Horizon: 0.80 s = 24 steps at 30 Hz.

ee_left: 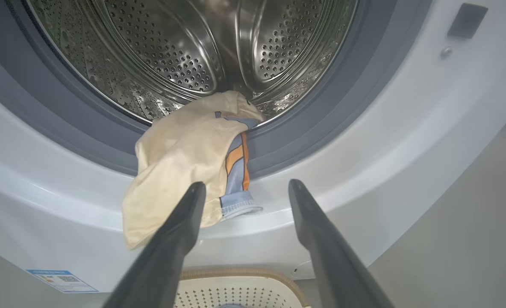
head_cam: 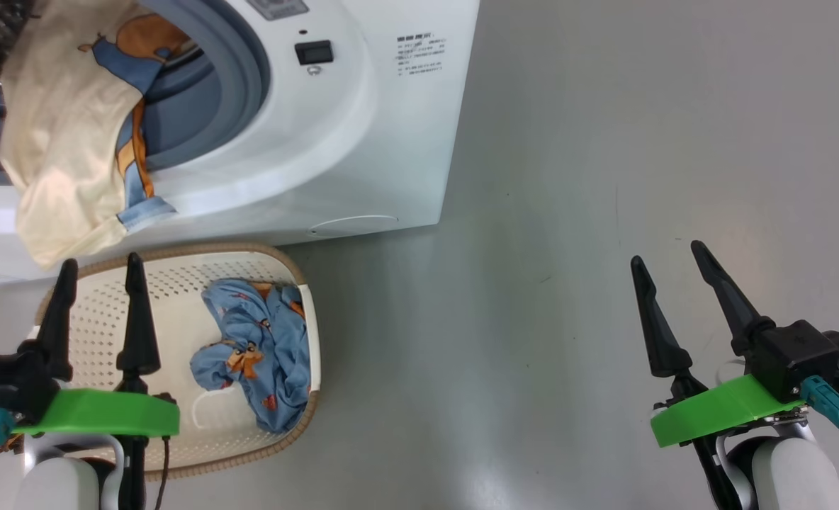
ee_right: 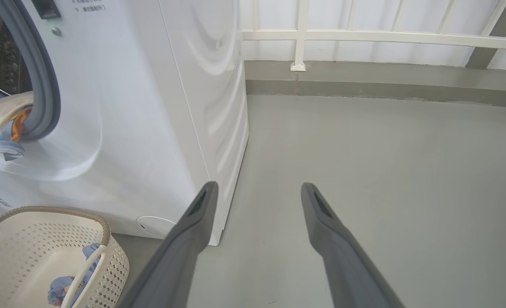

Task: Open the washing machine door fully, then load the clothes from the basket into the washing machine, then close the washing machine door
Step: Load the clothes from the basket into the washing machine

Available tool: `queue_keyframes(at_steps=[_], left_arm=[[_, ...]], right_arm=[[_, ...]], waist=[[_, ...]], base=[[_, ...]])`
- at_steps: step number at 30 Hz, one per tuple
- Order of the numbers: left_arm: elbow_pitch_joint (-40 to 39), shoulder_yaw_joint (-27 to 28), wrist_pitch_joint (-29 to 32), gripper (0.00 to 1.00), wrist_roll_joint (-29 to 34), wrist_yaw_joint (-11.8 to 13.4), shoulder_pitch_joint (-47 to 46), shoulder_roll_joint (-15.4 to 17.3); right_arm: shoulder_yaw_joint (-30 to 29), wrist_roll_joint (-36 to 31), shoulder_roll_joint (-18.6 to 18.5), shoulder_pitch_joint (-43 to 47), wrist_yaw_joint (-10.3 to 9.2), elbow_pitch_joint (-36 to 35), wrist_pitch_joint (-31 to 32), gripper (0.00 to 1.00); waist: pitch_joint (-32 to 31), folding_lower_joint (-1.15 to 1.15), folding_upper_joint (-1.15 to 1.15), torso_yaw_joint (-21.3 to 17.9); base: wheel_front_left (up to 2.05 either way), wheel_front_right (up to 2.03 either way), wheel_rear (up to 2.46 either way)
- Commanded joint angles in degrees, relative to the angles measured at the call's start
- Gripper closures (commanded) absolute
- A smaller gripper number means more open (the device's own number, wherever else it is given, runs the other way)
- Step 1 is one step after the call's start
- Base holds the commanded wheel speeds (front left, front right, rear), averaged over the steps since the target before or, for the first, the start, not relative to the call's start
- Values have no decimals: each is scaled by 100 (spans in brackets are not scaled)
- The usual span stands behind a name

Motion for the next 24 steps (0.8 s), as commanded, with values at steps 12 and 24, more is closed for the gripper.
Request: queue_keyframes(at_steps=[12, 24], left_arm=[[847, 468, 247, 0, -214, -20, -983, 535], [2025, 551, 949, 0, -396, -69, -1877, 1133]], right_arm=[[159, 56, -11, -11, 9, -122, -63, 0], [173, 115, -11, -118, 9, 16, -174, 0]], waist=[[293, 0, 0, -139], [490, 0, 0, -320]], base=[[0, 0, 0], [0, 0, 0]])
